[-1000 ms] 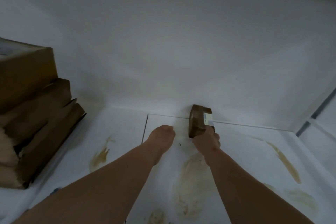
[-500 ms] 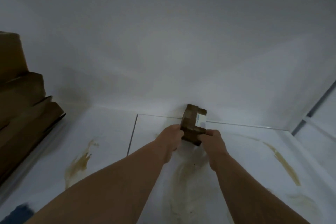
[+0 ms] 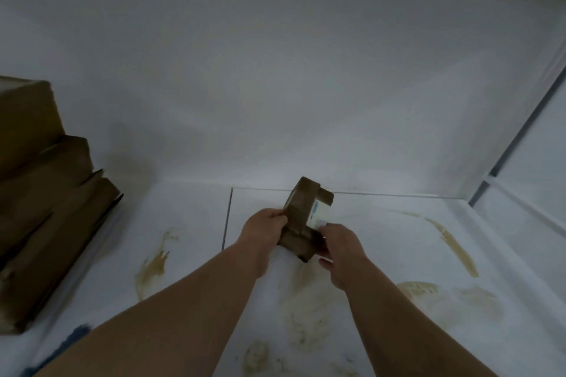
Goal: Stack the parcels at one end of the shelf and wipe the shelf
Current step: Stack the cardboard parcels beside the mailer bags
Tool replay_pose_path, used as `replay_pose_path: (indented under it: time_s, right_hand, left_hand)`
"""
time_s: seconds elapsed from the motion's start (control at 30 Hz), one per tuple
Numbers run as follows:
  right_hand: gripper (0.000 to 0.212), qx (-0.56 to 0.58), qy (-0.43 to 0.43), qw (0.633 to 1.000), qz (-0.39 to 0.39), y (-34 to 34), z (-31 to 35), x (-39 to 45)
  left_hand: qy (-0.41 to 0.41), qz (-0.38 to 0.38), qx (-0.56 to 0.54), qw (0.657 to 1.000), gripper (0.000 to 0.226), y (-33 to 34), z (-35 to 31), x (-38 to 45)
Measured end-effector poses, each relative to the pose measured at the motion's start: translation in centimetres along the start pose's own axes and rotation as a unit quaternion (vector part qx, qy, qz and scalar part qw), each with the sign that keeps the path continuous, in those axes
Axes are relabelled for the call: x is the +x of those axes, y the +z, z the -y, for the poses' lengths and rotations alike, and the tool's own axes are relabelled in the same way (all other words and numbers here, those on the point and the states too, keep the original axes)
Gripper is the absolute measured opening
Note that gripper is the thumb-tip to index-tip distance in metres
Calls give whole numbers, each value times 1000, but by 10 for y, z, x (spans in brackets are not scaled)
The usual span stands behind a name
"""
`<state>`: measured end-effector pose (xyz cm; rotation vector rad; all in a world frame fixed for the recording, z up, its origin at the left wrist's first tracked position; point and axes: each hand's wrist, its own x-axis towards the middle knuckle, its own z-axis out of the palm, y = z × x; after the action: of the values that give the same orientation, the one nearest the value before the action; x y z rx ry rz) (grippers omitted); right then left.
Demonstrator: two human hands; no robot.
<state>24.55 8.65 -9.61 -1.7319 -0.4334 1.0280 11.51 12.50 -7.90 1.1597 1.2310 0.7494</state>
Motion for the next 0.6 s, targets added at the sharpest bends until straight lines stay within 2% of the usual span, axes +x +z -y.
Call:
replay_pose_path:
  time_s: [0.23, 0.33, 0.47, 0.6]
  right_hand:
    - [39, 39, -24, 998, 45, 26, -5, -69]
    - [42, 55, -35, 995, 78, 31, -4, -96]
    - [37, 40, -50, 993, 98, 36, -5, -120]
    - [35, 42, -54, 991, 116, 41, -6, -142]
  left_hand:
    - [-35, -9, -30, 999, 9, -52, -7, -46]
    - [-35, 2, -32, 999, 21, -74, -6, -63]
    - [16, 29, -38, 999, 54, -101, -3, -85]
    - [112, 1, 78, 991, 57, -121, -4, -109]
